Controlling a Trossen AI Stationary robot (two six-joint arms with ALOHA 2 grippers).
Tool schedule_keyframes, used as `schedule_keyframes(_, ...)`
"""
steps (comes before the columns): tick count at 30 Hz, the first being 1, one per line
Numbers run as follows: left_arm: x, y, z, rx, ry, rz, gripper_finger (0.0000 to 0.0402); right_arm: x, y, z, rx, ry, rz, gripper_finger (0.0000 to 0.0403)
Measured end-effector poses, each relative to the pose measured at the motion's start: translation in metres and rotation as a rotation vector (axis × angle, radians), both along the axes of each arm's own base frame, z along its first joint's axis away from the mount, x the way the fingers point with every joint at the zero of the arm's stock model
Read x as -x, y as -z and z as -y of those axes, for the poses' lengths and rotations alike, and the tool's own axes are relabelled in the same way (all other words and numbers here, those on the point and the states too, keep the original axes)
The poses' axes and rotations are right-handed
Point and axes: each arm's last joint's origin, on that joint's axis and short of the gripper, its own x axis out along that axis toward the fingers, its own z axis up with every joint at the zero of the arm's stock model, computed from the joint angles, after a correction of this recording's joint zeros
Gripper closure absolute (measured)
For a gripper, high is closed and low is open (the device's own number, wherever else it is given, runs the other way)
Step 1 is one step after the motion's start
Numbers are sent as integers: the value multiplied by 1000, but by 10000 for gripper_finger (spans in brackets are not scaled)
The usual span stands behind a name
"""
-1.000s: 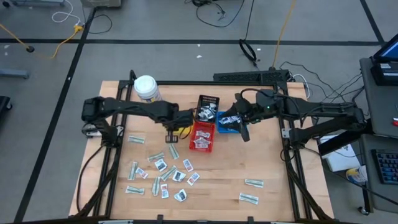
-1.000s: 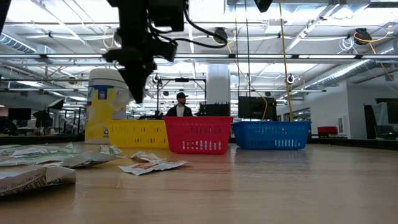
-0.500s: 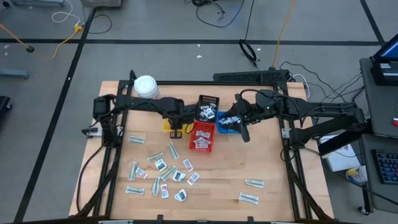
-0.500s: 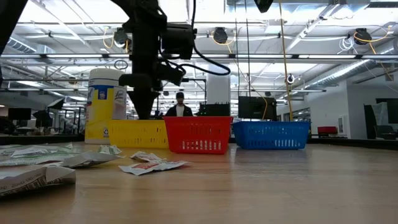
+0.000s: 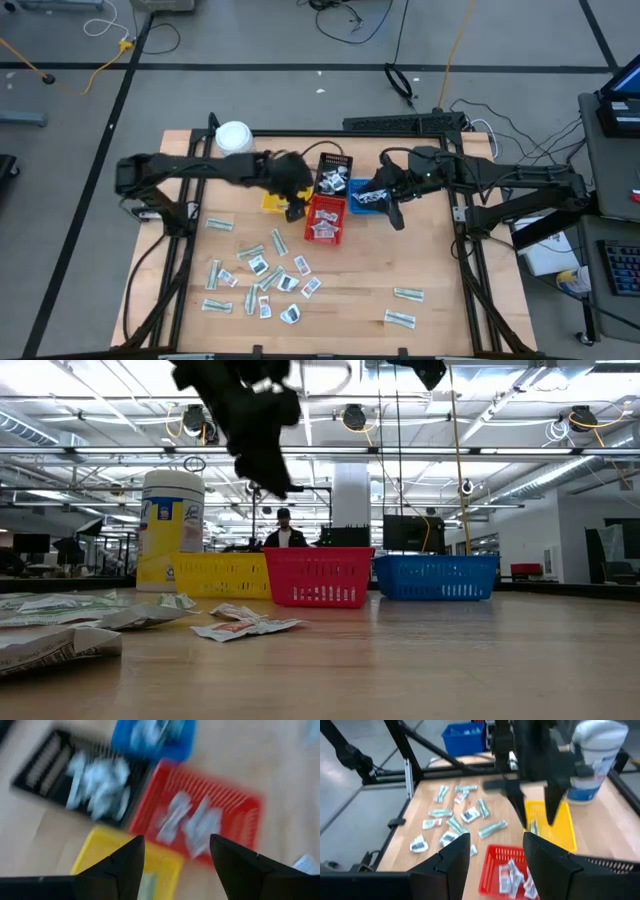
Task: Pick & Place First Aid Supplies
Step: Put the bandage pack into the yellow bin
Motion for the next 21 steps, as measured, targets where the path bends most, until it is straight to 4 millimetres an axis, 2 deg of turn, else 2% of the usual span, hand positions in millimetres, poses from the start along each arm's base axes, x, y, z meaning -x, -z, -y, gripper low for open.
schedule_keyframes(4, 16, -12, 18, 23, -15, 308, 189, 2, 5, 0, -21, 9, -59, 222)
schedule_keyframes(10, 45, -11, 45, 115, 9, 648, 215, 7, 12, -1, -132, 48, -162, 222)
schedule_keyframes(16, 61, -23, 74, 157, 113, 837, 218, 13, 21, -10, -257, -3, -298, 222)
schedule_keyframes(21, 64, -27, 87, 106, 181, 864, 218, 22, 30, -22, -298, -3, -454, 222)
